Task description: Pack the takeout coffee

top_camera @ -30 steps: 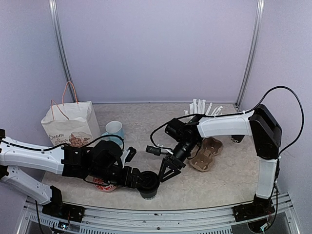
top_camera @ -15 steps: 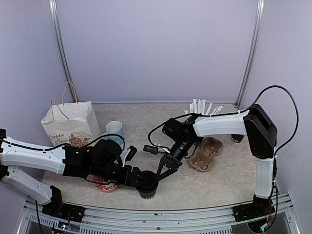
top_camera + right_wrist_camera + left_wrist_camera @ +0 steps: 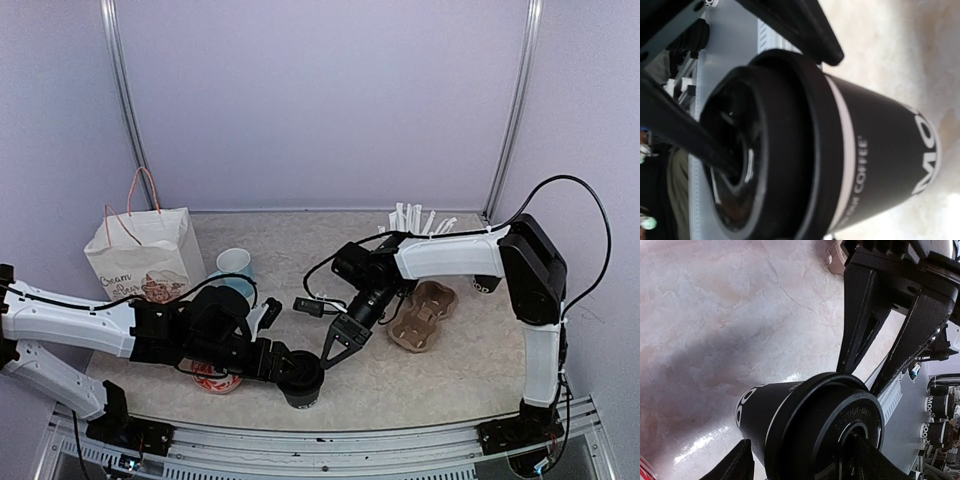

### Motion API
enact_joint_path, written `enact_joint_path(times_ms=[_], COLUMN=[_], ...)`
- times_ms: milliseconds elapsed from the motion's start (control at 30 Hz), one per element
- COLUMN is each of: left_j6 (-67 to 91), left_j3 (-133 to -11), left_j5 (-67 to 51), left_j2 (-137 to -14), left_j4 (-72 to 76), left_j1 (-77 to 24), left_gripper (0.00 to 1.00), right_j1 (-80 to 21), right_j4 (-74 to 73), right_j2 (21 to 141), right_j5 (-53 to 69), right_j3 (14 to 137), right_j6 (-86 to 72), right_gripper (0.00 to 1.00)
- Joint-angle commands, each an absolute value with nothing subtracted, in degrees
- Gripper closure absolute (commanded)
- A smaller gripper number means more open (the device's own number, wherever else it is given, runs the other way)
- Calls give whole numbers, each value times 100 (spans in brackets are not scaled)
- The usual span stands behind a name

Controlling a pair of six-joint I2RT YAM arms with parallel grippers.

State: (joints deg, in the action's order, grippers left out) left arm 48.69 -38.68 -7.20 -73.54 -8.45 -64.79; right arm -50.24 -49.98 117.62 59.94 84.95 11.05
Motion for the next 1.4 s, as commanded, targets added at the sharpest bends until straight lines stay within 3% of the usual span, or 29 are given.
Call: enact_joint_path(times_ms=[0, 233, 400, 467, 633, 767, 867, 933, 1033, 1200, 1267, 1367], left_j6=[4503, 3953, 3575, 3384, 2791, 2073, 1095, 322, -293, 206, 701, 447], left_j3=[-3963, -4722, -5355, -5728, -6761, -7837, -8639, -8773, -8955, -8940, -8483, -8052], left_j5=[-340, 370, 594, 847, 1740, 2262, 2696, 3025, 2994, 2989, 3530, 2912], left_j2=[-7423, -7290, -7294, -7336, -7503, -7940, -8324, -8452, -8499, -8441, -8268, -8184], left_j4=[-1632, -2138, -2350, -2519, -3018, -3409, -3223, -2761, -2023, -1107, -530, -312], left_j1=[-6477, -6478, -6484, -6497, -6301, -6066, -6069, -6040, -5786, -5030, -4693, -4319], left_gripper=[33, 23, 19, 2, 1, 1, 1, 1, 1, 1, 1, 1], right_j1=[-5071, -4930, -4844, -4841, -4817, -4774, -4736, -4630, -4288, -4204, -4214, -4420], right_j4=[-4762, -4955, -5079, -5206, -5557, -4945, -4114, -3420, -3364, -3568, -3852, -4234], right_j2=[11764, 11095, 10744, 10597, 10182, 9636, 9029, 8616, 8596, 8524, 8550, 8691], right_j5=[4501, 4694, 4585, 4456, 3900, 2938, 2127, 1751, 1915, 2544, 3146, 3480], right_j3=[8474, 8495, 8487, 8602, 9321, 9478, 9178, 8836, 8989, 9002, 8945, 8932], right_j6=[1472, 1890, 2113, 2271, 2664, 2680, 2709, 2657, 2403, 2554, 2945, 3316], right_gripper=[73, 53, 46, 44, 42, 38, 21, 1, 1, 6, 11, 21])
